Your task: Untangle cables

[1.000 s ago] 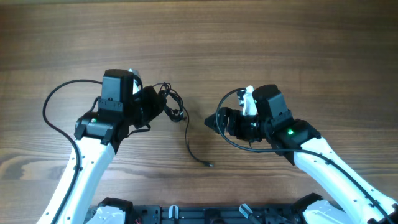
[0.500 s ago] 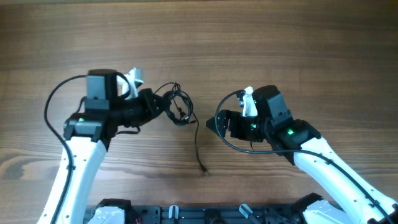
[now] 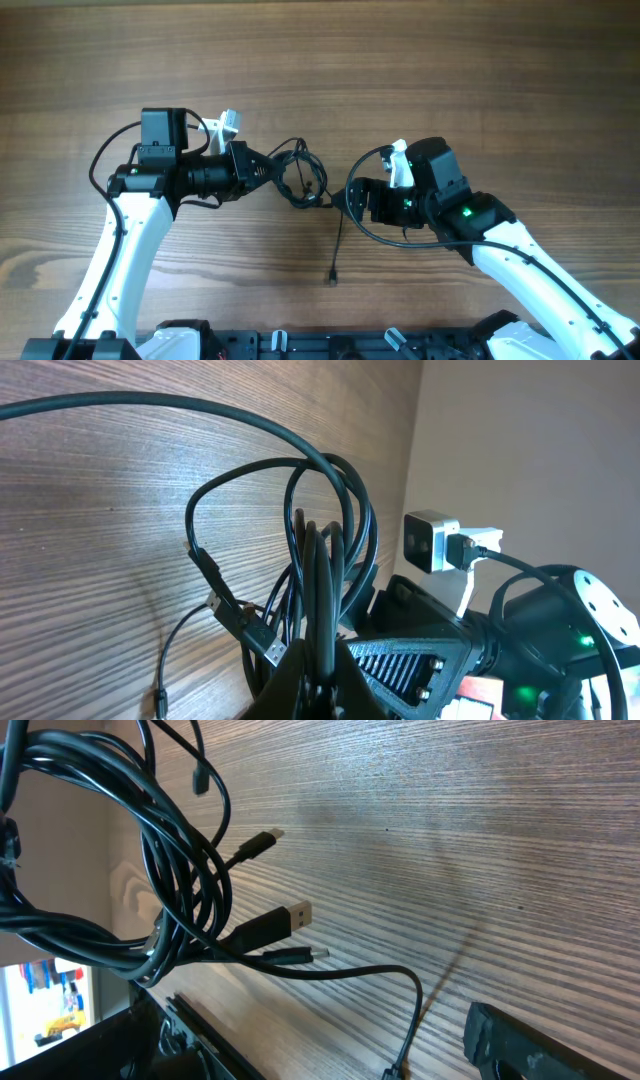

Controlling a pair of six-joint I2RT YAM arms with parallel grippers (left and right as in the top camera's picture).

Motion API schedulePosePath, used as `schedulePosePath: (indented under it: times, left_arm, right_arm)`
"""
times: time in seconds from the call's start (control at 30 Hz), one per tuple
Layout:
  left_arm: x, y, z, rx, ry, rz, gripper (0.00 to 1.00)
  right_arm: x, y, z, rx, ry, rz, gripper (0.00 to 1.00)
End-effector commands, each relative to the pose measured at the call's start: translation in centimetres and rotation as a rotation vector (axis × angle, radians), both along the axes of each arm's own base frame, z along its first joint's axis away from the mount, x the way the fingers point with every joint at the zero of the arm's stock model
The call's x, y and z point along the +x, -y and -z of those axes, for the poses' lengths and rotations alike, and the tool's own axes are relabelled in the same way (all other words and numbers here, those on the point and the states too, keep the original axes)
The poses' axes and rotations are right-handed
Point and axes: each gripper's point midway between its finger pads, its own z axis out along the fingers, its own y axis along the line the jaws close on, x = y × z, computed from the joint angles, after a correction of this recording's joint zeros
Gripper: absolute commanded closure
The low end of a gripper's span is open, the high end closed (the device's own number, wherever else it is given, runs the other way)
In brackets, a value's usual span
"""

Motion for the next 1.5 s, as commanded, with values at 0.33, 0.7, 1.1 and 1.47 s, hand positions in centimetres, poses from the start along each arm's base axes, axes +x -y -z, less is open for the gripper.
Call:
schedulePosePath:
  times: [0.33, 0.7, 1.1, 1.47]
  left_arm:
    - [0.2, 0.2, -1.2, -0.026, 0.055, 0.032, 0.96]
    - [1.3, 0.0, -2.2, -0.046, 0.134, 0.026, 0.96]
    - [1.2, -1.4, -5.0, -0.215, 0.159, 0.036, 0.96]
    - [0.8, -0.9, -6.8, -0.301, 0.182, 0.084, 0.96]
  right_arm:
    - [0.7, 0.7, 0.6, -0.068, 0.085, -0.011, 0.00]
    - [0.3, -0.3, -0.3, -0.089, 0.338, -0.288, 0.17]
    - [0.8, -0.6, 0.5, -0.089, 0.344, -0.291, 0.00]
    - [2.0, -3.6, 3.4, 0.057, 0.306, -0.338, 0.00]
